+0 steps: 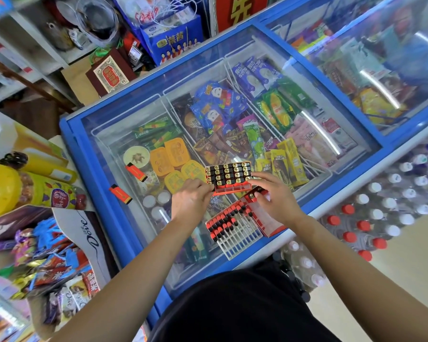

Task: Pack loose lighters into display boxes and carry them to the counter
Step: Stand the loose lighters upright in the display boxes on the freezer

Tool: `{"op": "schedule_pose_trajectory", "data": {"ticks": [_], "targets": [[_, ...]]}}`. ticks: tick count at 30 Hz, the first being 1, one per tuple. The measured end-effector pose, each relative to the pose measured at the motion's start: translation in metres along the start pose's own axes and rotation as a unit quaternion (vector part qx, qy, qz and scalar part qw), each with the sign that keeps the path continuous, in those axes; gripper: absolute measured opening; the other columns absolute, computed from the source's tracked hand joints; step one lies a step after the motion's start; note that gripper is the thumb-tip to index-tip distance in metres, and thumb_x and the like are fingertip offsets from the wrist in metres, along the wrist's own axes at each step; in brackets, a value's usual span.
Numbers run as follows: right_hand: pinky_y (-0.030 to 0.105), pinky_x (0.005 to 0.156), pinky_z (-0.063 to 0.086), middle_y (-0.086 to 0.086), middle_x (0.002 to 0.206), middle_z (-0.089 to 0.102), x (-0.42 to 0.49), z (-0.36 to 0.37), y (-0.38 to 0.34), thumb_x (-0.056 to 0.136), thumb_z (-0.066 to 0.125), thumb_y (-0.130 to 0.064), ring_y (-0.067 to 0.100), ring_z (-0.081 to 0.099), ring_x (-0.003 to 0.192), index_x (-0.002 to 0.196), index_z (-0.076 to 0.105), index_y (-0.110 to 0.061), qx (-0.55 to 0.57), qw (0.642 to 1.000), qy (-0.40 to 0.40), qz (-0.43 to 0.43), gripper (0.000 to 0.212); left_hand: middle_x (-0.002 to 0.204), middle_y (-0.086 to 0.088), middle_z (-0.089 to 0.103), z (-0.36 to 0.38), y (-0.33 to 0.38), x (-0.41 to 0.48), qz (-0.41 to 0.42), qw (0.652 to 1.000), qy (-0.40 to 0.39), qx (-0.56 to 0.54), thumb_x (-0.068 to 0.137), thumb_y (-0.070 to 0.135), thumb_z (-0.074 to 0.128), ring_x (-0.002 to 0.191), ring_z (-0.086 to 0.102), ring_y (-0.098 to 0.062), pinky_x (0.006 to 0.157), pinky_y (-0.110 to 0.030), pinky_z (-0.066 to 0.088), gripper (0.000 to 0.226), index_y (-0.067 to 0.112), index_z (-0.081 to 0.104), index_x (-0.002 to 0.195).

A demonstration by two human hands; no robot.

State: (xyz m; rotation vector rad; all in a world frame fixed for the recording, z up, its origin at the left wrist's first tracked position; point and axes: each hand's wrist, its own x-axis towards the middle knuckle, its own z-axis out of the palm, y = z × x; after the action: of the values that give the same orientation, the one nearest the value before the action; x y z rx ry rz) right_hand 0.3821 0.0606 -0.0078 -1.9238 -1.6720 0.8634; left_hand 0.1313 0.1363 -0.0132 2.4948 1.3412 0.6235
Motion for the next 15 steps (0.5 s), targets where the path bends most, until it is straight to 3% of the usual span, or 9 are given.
{"op": "schedule_pose_trajectory", "data": {"ticks": [4, 8, 10, 13, 15], "targets": [[0.005, 0.105, 0.021, -0.016, 0.147, 0.049, -0.007, -0.001, -0.001, 0.092, 0.064, -0.010, 0.000, 0.037, 0.138, 0.143, 0.053, -0.026, 0.029, 0.999, -0.023, 0.015, 0.055, 0.092, 0.007, 0.065, -0.004, 0.001, 0.003, -0.048, 0.998, -0.042, 0.006, 0.081, 0.027, 0.084, 0.082, 0.061, -0.014, 0.049, -0.021, 0.035, 0.012, 0.021, 0.077, 0.088], [0.017, 0.110, 0.029, -0.011, 0.148, 0.049, -0.020, -0.002, 0.005, 0.091, 0.067, -0.010, 0.000, 0.039, 0.138, 0.145, 0.050, -0.025, 0.077, 0.996, 0.012, 0.047, 0.059, 0.097, 0.010, 0.066, -0.011, -0.004, -0.003, -0.091, 0.994, -0.040, -0.038, 0.086, 0.023, 0.078, 0.085, 0.062, -0.011, 0.048, -0.018, 0.034, 0.009, 0.024, 0.077, 0.094], [0.025, 0.112, 0.035, -0.009, 0.146, 0.051, -0.028, -0.001, 0.008, 0.089, 0.067, -0.008, 0.005, 0.044, 0.135, 0.146, 0.049, -0.024, 0.087, 0.992, 0.017, 0.086, 0.062, 0.101, 0.009, 0.067, -0.016, -0.015, -0.015, -0.149, 0.986, -0.028, -0.066, 0.087, 0.022, 0.076, 0.084, 0.062, -0.011, 0.048, -0.022, 0.042, 0.012, 0.024, 0.077, 0.100], [0.030, 0.106, 0.038, -0.009, 0.144, 0.052, -0.040, 0.002, 0.010, 0.092, 0.065, -0.012, 0.008, 0.047, 0.130, 0.147, 0.046, -0.029, 0.105, 0.983, 0.017, 0.150, 0.061, 0.114, 0.003, 0.066, -0.023, -0.044, -0.039, -0.221, 0.974, -0.018, -0.051, 0.086, 0.021, 0.075, 0.101, 0.060, -0.016, 0.068, -0.041, 0.058, 0.026, 0.020, 0.074, 0.112], [0.031, 0.107, 0.038, -0.008, 0.145, 0.053, -0.044, 0.004, 0.010, 0.094, 0.064, -0.014, 0.011, 0.048, 0.132, 0.147, 0.046, -0.029, 0.113, 0.980, 0.023, 0.162, 0.059, 0.129, -0.005, 0.061, -0.027, -0.064, -0.050, -0.250, 0.968, -0.030, 0.005, 0.084, 0.022, 0.074, 0.115, 0.056, -0.028, 0.084, -0.049, 0.055, 0.042, 0.018, 0.067, 0.125]]}}
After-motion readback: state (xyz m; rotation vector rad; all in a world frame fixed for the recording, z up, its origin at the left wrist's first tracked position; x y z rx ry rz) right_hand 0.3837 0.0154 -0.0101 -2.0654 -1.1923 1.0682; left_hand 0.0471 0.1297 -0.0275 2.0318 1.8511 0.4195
